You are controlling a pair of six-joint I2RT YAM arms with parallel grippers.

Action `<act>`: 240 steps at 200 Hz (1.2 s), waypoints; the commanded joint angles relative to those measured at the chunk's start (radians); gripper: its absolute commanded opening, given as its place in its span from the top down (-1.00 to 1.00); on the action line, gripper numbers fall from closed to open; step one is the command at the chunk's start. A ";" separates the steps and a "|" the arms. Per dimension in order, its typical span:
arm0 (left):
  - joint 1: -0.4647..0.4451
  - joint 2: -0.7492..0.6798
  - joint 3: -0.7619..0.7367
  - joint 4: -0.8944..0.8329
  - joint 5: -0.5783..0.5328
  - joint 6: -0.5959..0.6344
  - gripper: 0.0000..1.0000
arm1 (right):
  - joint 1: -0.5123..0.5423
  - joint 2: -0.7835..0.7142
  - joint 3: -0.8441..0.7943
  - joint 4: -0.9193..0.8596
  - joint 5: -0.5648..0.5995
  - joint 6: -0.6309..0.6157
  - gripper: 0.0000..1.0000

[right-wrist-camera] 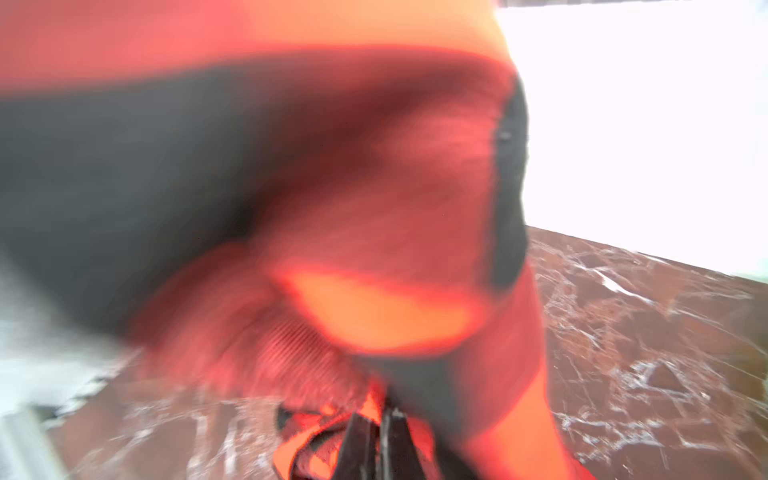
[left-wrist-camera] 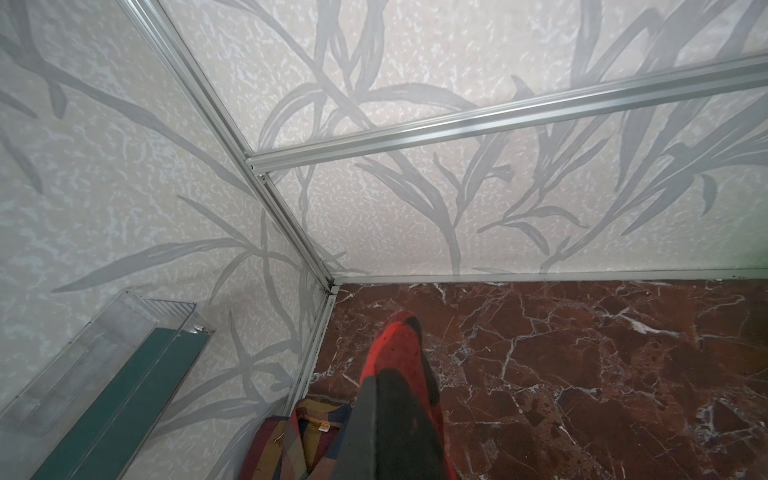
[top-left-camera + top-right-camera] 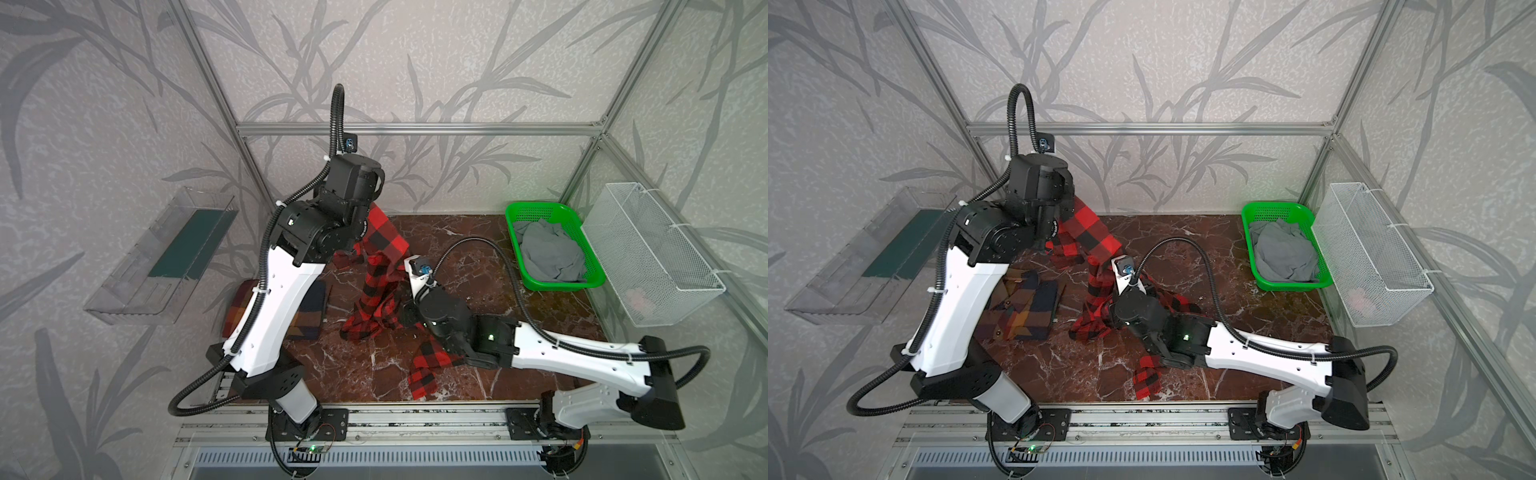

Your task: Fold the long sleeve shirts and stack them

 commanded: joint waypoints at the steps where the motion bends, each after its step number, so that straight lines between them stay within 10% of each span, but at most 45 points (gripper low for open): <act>1: 0.006 0.054 -0.058 0.025 0.077 0.030 1.00 | -0.021 -0.107 -0.028 -0.070 -0.116 0.016 1.00; 29: 0.015 0.053 -0.231 0.128 0.150 0.043 0.92 | -0.117 -0.218 -0.026 -0.204 -0.271 0.066 1.00; 94: 0.023 -0.155 -0.634 0.167 0.264 -0.082 -0.16 | -0.493 -0.299 -0.017 -0.352 -0.545 0.154 1.00; 170: -0.079 -0.532 -1.198 0.187 0.470 -0.136 -0.35 | -0.830 -0.225 -0.029 -0.283 -0.773 0.338 1.00; 240: -0.081 -0.614 -1.249 0.133 0.516 -0.174 -0.81 | -1.100 -0.228 -0.063 -0.272 -0.823 0.442 1.00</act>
